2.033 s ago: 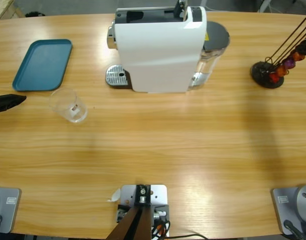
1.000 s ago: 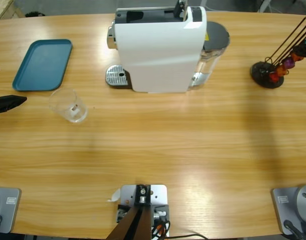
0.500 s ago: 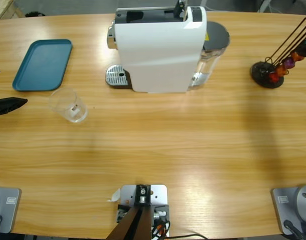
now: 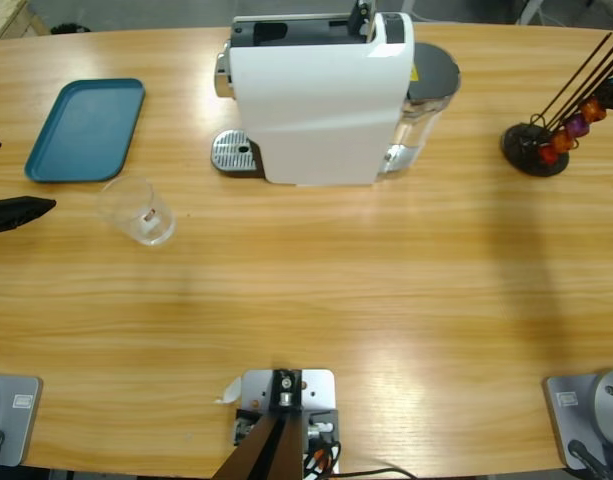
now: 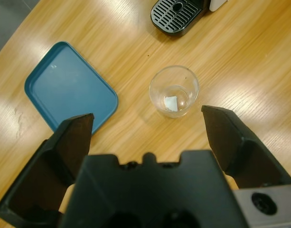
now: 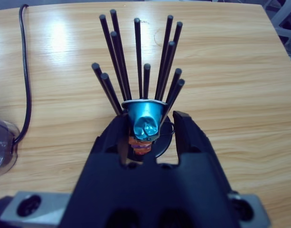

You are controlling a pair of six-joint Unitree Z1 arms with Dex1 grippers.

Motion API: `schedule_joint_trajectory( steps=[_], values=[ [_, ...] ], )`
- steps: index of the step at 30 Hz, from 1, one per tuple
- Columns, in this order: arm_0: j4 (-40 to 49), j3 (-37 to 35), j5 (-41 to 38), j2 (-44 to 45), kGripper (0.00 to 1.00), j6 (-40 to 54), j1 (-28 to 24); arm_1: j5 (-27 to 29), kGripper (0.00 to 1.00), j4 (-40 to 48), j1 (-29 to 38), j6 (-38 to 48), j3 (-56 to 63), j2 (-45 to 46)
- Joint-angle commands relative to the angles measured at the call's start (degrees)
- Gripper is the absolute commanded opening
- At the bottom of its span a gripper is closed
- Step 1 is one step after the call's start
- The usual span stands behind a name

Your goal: Pour coffee

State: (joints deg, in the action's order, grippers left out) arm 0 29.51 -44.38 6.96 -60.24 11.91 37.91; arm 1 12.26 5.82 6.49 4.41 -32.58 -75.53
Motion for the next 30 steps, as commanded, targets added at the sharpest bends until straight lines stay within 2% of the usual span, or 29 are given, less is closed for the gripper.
schedule_joint_trajectory(
  steps=[1, 4, 5, 6, 22, 30],
  values=[
    [-0.33, 2.28, -0.77, 0.30, 1.000, -0.84, -0.64, -0.77, 0.260, 0.51, -0.42, -0.89, 1.10, 0.72],
    [-0.33, 2.30, -0.81, 0.39, 1.000, -0.84, -0.64, -1.03, 0.243, 0.51, -0.42, -1.16, 1.12, 0.88],
    [-0.33, 2.28, -0.81, 0.41, 1.000, -0.84, -0.64, -1.52, 0.155, 0.51, -0.42, -1.00, 1.12, 0.98],
    [-0.33, 2.28, -0.79, 0.44, 1.000, -0.84, -0.64, -1.87, 0.108, 0.51, -0.42, -0.98, 1.05, 1.02],
    [-0.34, 2.63, -0.84, -0.10, 1.000, -0.84, -0.64, -1.31, 0.106, -0.10, -0.42, -0.95, 0.20, 0.95],
    [-0.45, 3.67, -1.16, -0.12, 1.000, -1.19, -0.64, -1.28, 0.108, -3.99, -0.42, -0.88, -5.44, 2.42]
  ],
)
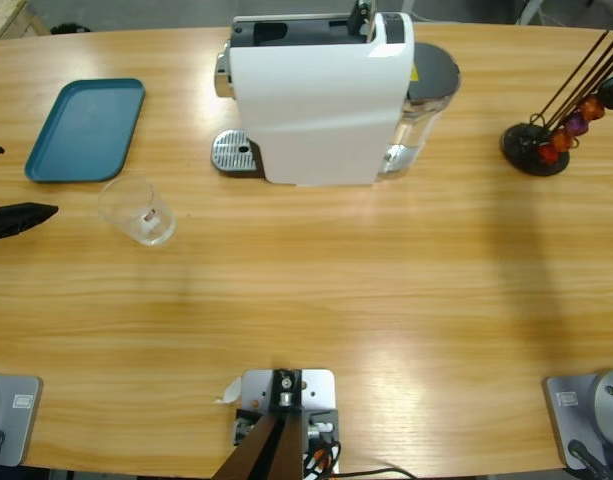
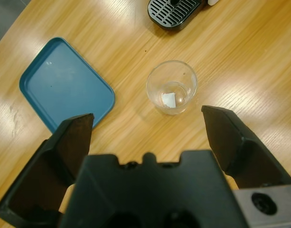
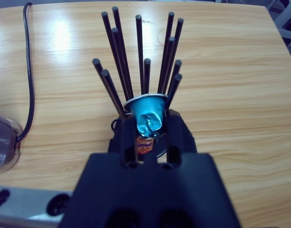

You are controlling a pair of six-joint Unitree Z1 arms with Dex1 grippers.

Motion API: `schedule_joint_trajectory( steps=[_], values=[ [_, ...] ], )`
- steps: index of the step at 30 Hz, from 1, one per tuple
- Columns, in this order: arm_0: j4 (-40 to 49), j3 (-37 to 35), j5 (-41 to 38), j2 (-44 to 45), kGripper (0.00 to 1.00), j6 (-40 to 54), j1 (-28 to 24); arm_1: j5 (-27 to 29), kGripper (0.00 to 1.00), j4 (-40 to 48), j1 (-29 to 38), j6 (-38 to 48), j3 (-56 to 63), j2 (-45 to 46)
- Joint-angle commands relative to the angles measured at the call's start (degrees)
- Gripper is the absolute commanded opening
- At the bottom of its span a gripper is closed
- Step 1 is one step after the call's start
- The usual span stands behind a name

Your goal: Pour coffee

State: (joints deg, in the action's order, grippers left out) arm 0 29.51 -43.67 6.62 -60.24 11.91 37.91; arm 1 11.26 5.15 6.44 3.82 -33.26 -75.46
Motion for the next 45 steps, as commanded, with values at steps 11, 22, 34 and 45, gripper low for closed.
schedule_joint_trajectory(
  steps=[11, 22, 34, 45],
  values=[
    [-0.50, 3.85, -0.82, 0.48, 1.000, -1.80, -0.64, -0.28, 0.108, -5.62, -0.37, -0.25, -7.90, 3.54],
    [-0.50, 4.03, -0.82, 0.48, 1.000, -1.96, -0.64, -0.28, 0.108, -7.68, -0.37, -0.31, -11.21, 4.67],
    [-0.50, 4.29, -0.82, 0.39, 1.000, -1.98, -0.64, -1.26, 0.108, -14.46, 0.14, -0.89, -15.78, 10.86],
    [0.03, 3.99, -1.17, 4.26, 0.995, -1.82, -0.64, -34.82, 0.108, -17.52, 14.04, -16.71, -15.80, 11.15]
  ],
)
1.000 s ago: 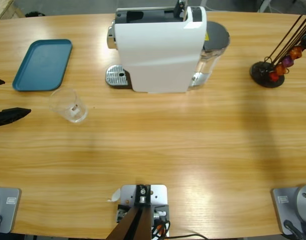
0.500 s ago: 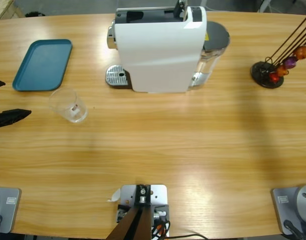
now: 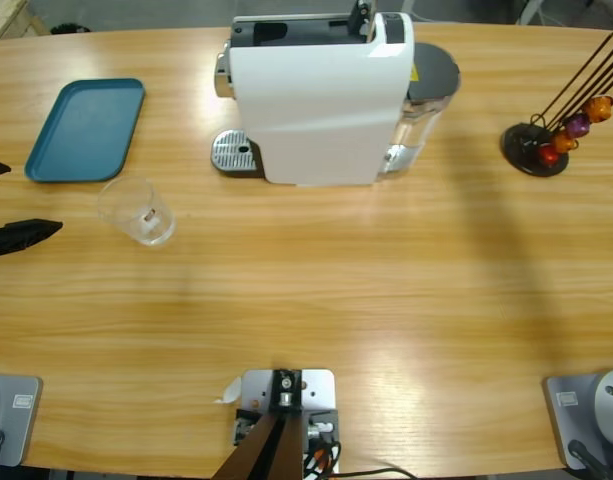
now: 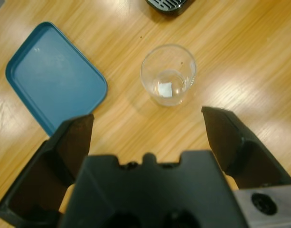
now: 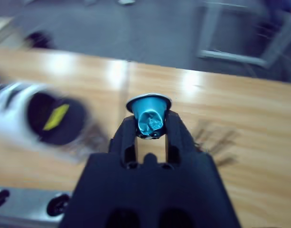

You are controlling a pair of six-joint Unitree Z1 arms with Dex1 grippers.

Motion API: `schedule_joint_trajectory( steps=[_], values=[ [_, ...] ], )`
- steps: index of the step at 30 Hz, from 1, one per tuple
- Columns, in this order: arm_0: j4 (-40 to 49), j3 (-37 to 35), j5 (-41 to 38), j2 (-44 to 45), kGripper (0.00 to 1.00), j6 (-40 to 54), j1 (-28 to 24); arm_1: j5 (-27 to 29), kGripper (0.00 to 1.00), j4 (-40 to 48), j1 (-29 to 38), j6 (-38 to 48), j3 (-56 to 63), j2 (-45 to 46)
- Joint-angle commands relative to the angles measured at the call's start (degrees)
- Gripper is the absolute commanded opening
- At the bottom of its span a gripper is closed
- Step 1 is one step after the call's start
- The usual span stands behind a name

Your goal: Pour coffee

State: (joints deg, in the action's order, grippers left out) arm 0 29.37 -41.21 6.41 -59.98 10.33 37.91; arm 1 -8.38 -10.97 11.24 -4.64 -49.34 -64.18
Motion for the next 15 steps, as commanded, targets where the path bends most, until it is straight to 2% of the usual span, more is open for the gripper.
schedule_joint_trajectory(
  steps=[1, 3, 8, 12, 15],
  values=[
    [0.90, 1.13, -0.96, 5.38, 0.996, -0.12, -0.64, -16.49, 0.108, -2.09, 10.57, -8.79, -0.66, -0.64],
    [3.23, 0.20, -0.96, 7.47, 0.996, 0.04, -0.64, -18.38, 0.108, -4.36, 14.35, -10.09, -4.12, -2.57],
    [7.61, -0.40, -0.91, 10.60, 0.996, 1.53, -0.64, -18.67, 0.108, -9.19, 25.38, -14.02, -16.41, -12.20],
    [8.38, -0.79, -1.23, 10.41, 0.996, 1.94, -0.64, -18.52, 0.108, -12.13, 31.65, -17.35, -26.00, -21.11],
    [9.49, -1.12, -1.49, 10.25, 0.996, 2.64, -0.64, -18.52, 0.108, -12.59, 33.74, -22.36, -30.89, -26.93]
  ],
)
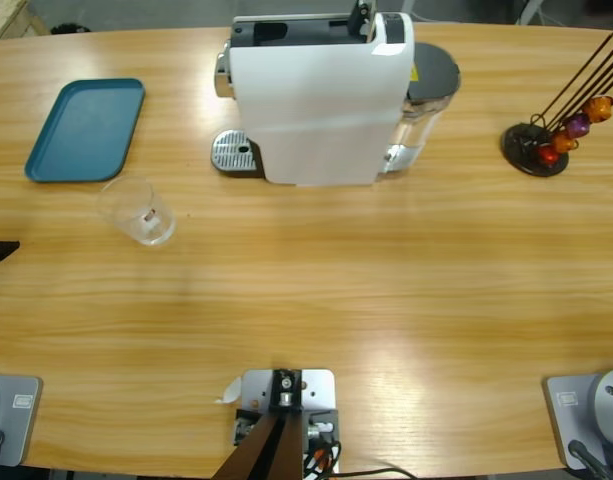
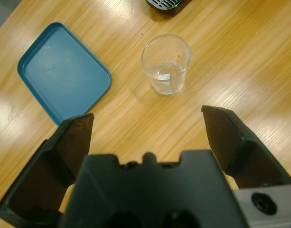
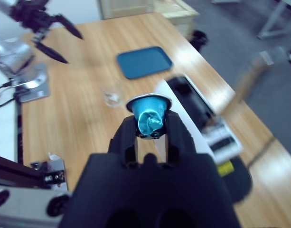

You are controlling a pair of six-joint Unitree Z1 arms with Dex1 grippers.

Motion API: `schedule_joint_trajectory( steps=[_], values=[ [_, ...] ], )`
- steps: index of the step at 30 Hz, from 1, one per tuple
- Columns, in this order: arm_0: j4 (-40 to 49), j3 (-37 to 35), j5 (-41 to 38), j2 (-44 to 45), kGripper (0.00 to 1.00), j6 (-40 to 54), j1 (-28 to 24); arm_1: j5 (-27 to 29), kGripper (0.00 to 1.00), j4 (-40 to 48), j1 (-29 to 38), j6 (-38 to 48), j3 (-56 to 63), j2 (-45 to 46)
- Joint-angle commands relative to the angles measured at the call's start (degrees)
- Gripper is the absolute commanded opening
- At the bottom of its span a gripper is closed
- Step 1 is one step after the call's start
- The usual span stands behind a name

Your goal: Pour coffee

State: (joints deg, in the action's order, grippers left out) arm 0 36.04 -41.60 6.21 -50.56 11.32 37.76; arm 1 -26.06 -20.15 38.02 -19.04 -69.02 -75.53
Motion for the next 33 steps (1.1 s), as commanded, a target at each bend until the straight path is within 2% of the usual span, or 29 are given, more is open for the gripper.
schedule_joint_trajectory(
  steps=[1, 7, 18, 27, 33],
  values=[
    [2.83, -0.57, -1.29, 0.96, 0.996, 2.00, -0.49, -0.85, 0.108, -3.40, 6.98, -10.18, -12.31, -17.21],
    [2.37, -0.06, -1.20, 0.38, 0.996, 2.74, -0.49, -3.58, 0.108, -3.35, 5.75, -14.29, -14.69, -23.94],
    [0.77, 0.62, -1.11, -1.52, 0.996, 3.09, -0.49, -4.18, 0.108, -2.77, -2.25, -17.70, -19.55, -30.13],
    [-0.72, 1.85, -0.76, -2.52, 0.996, 3.41, -0.49, -8.46, 0.108, -2.61, -3.04, -18.32, -20.54, -34.21],
    [-0.79, 1.96, -0.76, -2.45, 0.996, 3.44, -0.49, -6.71, 0.108, -2.61, -3.52, -18.54, -20.71, -35.05]
  ],
)
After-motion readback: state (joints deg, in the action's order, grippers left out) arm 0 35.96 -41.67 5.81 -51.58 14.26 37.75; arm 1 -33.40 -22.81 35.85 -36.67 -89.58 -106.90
